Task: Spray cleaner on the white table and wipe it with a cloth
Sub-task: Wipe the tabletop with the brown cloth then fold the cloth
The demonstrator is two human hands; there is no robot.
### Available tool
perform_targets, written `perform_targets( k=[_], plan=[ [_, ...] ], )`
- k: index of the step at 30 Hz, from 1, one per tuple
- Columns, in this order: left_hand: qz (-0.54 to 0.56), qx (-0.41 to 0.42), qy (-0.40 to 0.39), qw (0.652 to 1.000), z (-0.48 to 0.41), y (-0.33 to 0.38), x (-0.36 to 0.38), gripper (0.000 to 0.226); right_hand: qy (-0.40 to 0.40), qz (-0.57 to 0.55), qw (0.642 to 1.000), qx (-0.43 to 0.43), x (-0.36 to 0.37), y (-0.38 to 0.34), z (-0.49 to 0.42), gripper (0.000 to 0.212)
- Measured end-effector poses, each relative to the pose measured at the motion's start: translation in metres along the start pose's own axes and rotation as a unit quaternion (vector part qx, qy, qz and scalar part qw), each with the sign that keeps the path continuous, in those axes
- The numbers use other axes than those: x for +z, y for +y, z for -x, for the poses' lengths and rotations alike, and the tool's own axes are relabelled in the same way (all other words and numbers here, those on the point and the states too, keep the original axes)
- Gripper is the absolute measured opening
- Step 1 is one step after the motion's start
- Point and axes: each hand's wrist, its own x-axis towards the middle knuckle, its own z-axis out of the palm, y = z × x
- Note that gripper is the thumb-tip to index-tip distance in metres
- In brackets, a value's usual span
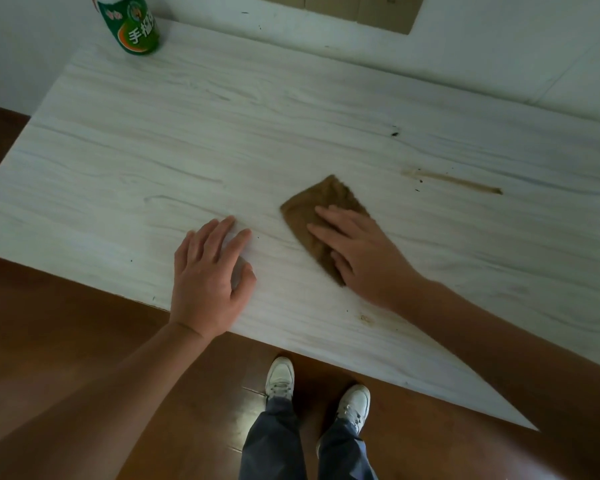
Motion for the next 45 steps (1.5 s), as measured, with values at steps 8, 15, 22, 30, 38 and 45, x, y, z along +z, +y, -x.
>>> perform_targets(
  k=[8,15,22,30,38,45],
  plan=[
    [0.002,-0.016,-0.01,1.0,-0.013,0.009,-0.008,0.049,-0.044,0.03,0.997,-0.049,-0.015,0.009,0.01,0.051],
    [0.027,-0.019,-0.009,0.999,-0.106,0.016,-0.002,0.055,-0.003,0.04,0.999,-0.007,-0.014,0.031,-0.015,0.052],
    [0.017,-0.019,0.009,1.0,-0.118,0.01,0.013,0.053,0.054,0.025,0.987,0.151,-0.032,0.088,-0.071,0.051],
    [-0.004,-0.021,-0.013,1.0,-0.119,0.011,0.01,0.055,0.056,0.01,0.997,0.059,-0.014,0.051,-0.133,0.05],
    [-0.009,-0.02,0.009,1.0,-0.12,0.011,0.014,0.056,0.09,0.002,0.977,0.191,-0.023,0.066,-0.224,0.049],
    [-0.009,-0.022,0.027,0.999,-0.12,0.01,0.016,0.059,0.115,0.009,0.951,0.286,-0.043,0.106,-0.208,0.051]
  ],
)
